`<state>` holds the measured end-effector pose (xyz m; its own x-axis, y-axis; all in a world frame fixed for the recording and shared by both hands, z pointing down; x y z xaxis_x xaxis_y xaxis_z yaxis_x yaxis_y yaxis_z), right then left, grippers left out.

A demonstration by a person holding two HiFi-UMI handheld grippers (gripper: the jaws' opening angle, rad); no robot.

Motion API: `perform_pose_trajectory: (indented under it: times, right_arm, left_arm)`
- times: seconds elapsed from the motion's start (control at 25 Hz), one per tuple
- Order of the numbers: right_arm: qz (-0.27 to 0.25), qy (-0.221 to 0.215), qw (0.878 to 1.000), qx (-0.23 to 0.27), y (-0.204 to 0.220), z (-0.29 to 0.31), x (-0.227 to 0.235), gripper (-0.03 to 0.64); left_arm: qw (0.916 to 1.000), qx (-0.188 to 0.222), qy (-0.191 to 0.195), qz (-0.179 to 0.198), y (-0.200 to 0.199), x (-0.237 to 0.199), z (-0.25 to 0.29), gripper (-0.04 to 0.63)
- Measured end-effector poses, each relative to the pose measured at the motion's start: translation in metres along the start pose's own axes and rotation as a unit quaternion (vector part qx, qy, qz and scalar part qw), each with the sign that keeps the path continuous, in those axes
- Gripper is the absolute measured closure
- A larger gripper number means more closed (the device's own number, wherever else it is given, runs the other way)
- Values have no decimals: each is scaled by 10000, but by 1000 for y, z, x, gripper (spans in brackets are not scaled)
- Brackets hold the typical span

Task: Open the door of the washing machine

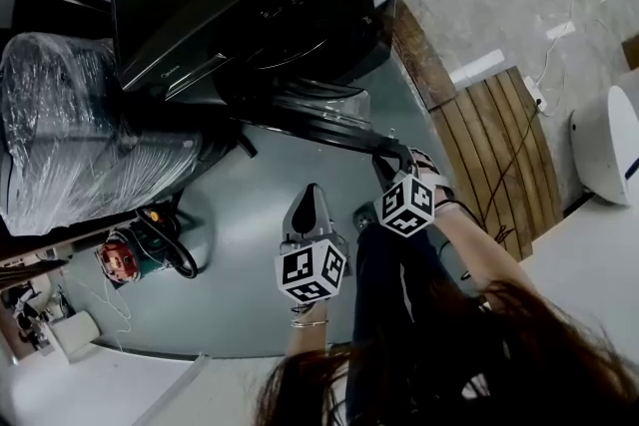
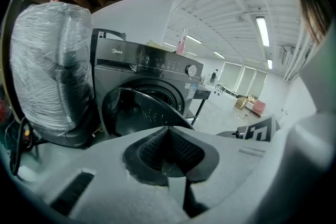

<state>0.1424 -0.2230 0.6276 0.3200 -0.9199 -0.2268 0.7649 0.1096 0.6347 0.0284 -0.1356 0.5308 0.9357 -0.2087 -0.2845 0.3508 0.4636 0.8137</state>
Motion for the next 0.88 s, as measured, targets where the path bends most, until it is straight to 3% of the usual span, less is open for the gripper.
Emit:
perform_pose_trajectory:
  times: [0.44, 0.88]
  right_arm:
    - [98, -318, 9993, 177, 4, -9, -31, 560]
    - [245, -409, 9983, 323, 5, -15, -60, 561]
  left_arm:
    - [9989, 126, -449, -102, 20, 8, -32, 583]
    - [9979, 130, -629, -65, 24, 3, -59, 582]
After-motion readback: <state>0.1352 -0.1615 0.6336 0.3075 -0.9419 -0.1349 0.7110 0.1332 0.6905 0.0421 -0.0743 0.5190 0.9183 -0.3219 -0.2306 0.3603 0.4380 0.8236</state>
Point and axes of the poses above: the fingertips, and each gripper's own axes: z forward along the fingers, x to its right, y out of its underside, the point moved 3 cm from there along -z, backward along the fingers, and after that the axes turned 3 degrees about y, right-handed, at the moved point
